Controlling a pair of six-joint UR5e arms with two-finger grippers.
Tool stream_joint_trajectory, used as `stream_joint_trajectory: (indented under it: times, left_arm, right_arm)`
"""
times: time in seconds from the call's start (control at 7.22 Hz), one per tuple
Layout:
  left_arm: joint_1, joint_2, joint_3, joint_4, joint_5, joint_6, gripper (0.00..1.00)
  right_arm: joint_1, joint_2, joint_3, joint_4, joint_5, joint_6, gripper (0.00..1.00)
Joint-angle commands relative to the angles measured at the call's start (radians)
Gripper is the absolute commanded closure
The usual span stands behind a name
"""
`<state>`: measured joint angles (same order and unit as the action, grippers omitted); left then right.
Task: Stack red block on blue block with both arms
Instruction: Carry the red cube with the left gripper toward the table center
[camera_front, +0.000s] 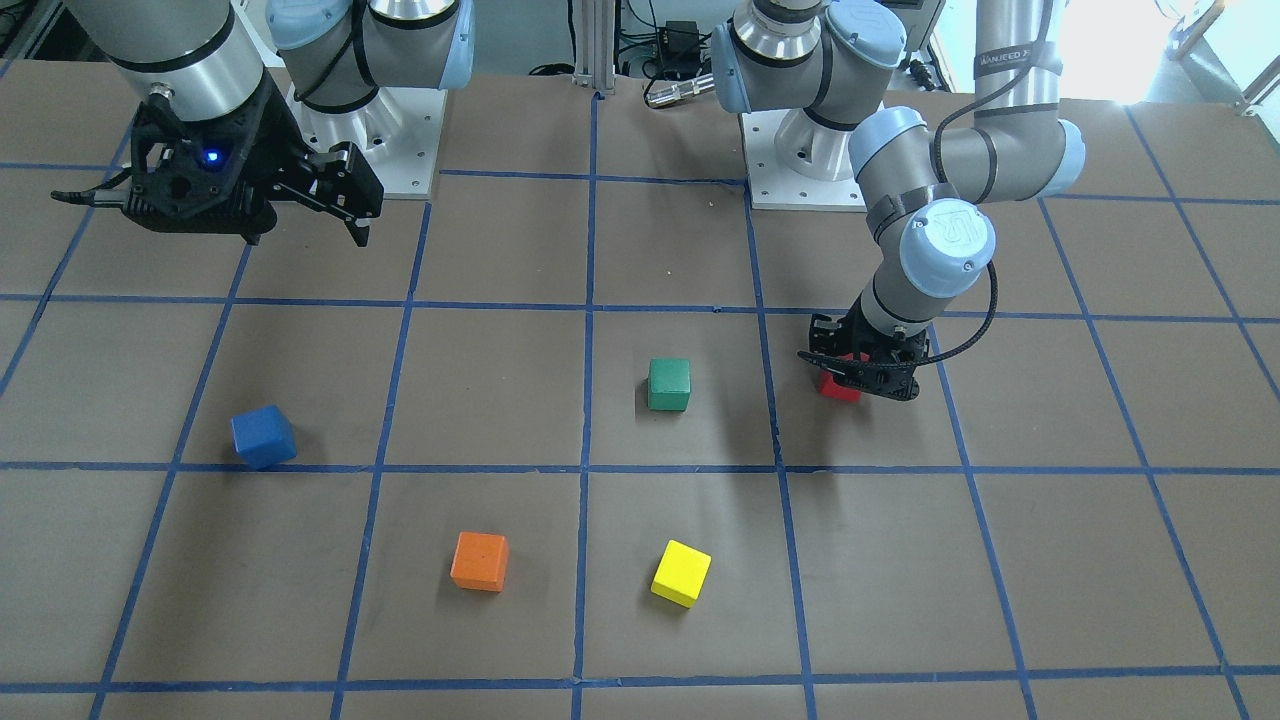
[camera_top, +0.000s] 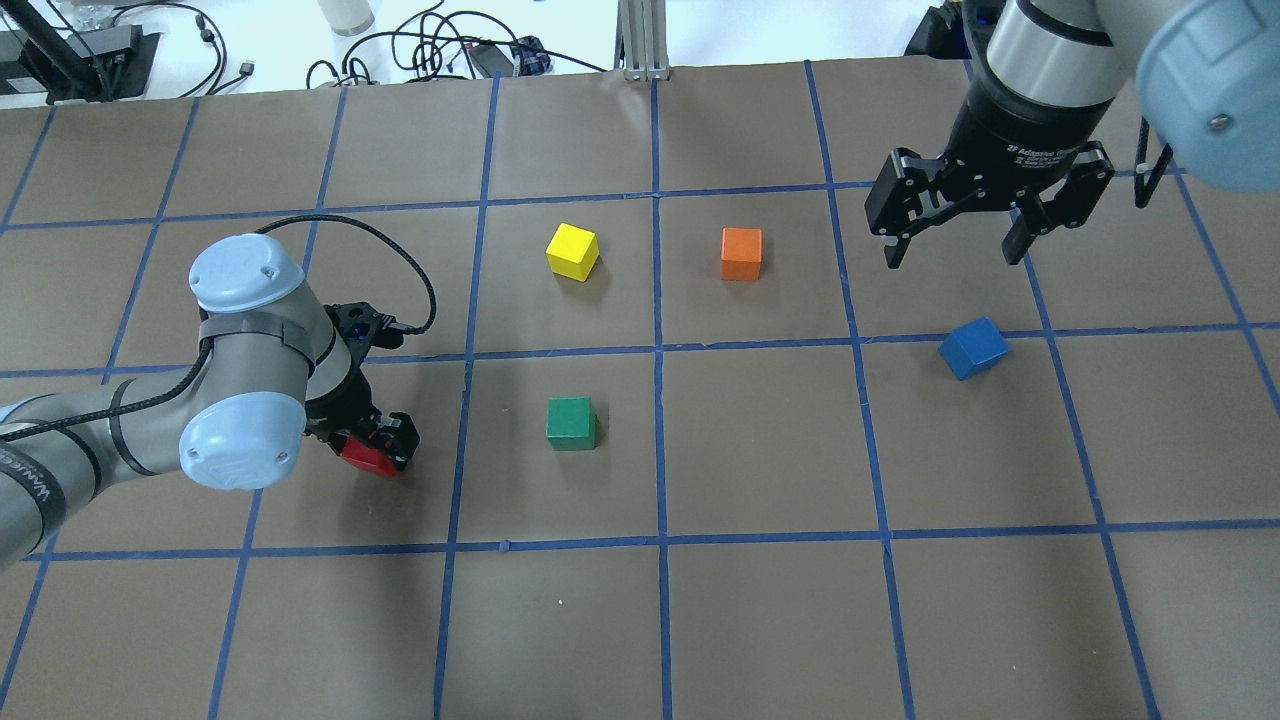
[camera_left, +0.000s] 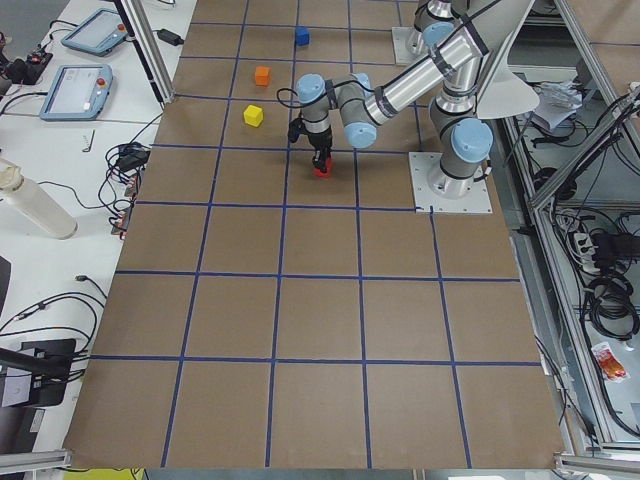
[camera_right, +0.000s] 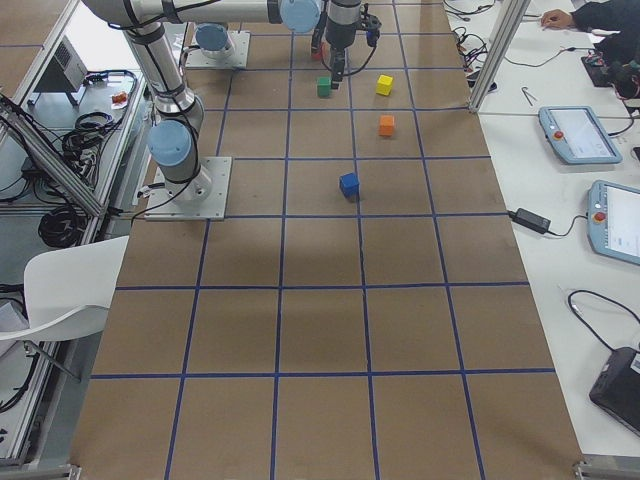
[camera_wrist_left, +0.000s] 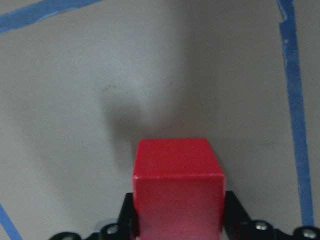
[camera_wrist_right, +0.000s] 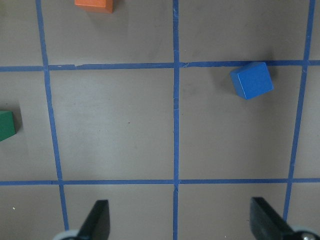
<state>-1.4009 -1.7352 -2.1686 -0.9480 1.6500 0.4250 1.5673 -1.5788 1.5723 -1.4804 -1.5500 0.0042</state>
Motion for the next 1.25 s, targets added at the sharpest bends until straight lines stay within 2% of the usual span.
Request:
stream_joint_trajectory:
  times: [0.0,0.28,0.42,0.55,0.83,1.11]
  left_arm:
    - [-0.036,0.006,0.083,-0.009,-0.015,-0.040,1.00]
    - [-0.159,-0.013,0.244,-0.125,-0.055,-0.224,1.00]
    - [-0.206,-0.038,0.339,-0.202,-0.134,-0.336,1.00]
    - [-0.280,-0.076,0.398,-0.203,-0.169,-0.477,1.00]
    - [-0.389,-0.176,0.473,-0.195,-0.164,-0.589,1.00]
    - [-0.484,-0.266,0.504,-0.129,-0.147,-0.670,1.00]
  right_arm:
    - [0.003,-0.012,0.000,0.018,-0.001,0.000,0.00]
    - [0.003,-0.014,-0.011,0.036,0.005,0.000,0.00]
    - [0.005,-0.015,-0.017,0.035,0.007,0.014,0.00]
    - [-0.003,-0.012,-0.014,0.040,-0.010,0.013,0.00]
    - [-0.006,-0.017,-0.021,0.040,0.004,0.005,0.00]
    - [-0.004,-0.012,-0.028,0.026,-0.007,0.000,0.00]
